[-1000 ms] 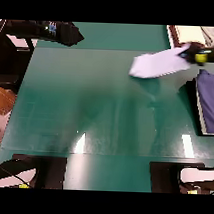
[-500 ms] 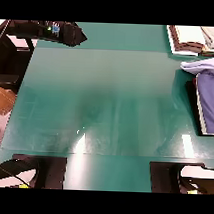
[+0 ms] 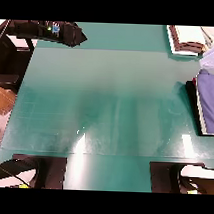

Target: Fold the shirts.

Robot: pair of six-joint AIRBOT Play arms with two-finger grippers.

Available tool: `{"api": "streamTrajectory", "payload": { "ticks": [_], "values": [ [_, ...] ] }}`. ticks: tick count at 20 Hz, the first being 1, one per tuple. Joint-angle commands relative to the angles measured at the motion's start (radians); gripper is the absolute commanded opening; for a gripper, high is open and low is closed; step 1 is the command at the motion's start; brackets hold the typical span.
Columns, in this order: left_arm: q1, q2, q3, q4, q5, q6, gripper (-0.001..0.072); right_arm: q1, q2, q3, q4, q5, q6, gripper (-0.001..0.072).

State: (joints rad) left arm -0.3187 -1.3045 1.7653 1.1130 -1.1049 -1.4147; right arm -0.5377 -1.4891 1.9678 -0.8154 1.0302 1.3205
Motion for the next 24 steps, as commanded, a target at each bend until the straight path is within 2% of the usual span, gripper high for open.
{"api": "streamTrajectory", "payload": {
  "ticks": [1, 4, 9, 14, 15, 16, 17, 18, 19, 21, 24],
  "values": [
    [-0.001, 0.0, 0.0, 0.0, -0.013, 0.001, 0.0021, -0.026, 0.018, 0.065, -0.053, 0.146, 0.0, 0.0014],
    [-0.001, 0.0, 0.0, 0.001, -0.015, 0.002, 0.0021, -0.058, 0.098, -0.048, -0.157, 0.209, 0.0, 0.0014],
    [-0.001, 0.0, 0.0, 0.001, -0.015, 0.006, 0.0021, -0.134, 0.281, -0.377, -0.397, 0.31, -0.001, 0.0015],
    [-0.001, 0.0, 0.0, 0.001, -0.015, 0.01, 0.0021, -0.275, 0.462, -0.754, -0.446, 0.313, -0.001, 0.0018],
    [-0.001, 0.0, 0.0, 0.001, -0.015, 0.01, 0.0021, -0.308, 0.484, -0.81, -0.445, 0.312, -0.001, 0.004],
    [-0.001, 0.0, 0.0, 0.001, -0.017, 0.01, 0.0021, -0.341, 0.5, -0.857, -0.445, 0.312, -0.001, 0.0212],
    [-0.001, 0.0, 0.0, 0.001, -0.019, 0.01, 0.0021, -0.376, 0.515, -0.897, -0.444, 0.304, 0.0, 0.0489],
    [-0.001, 0.0, 0.0, 0.001, -0.019, 0.01, 0.0021, -0.402, 0.526, -0.924, -0.442, 0.295, 0.004, 0.0652],
    [-0.001, 0.0, 0.0, 0.001, -0.019, 0.01, 0.0021, -0.423, 0.534, -0.93, -0.439, 0.293, 0.027, 0.068],
    [-0.001, 0.0, 0.0, 0.002, -0.022, 0.01, 0.0021, -0.43, 0.552, -0.904, -0.382, 0.282, 0.039, 0.0679],
    [-0.001, 0.0, 0.0, 0.001, -0.021, 0.01, 0.0021, -0.349, 0.571, -0.837, -0.175, 0.273, 0.039, 0.0677]
  ]
}}
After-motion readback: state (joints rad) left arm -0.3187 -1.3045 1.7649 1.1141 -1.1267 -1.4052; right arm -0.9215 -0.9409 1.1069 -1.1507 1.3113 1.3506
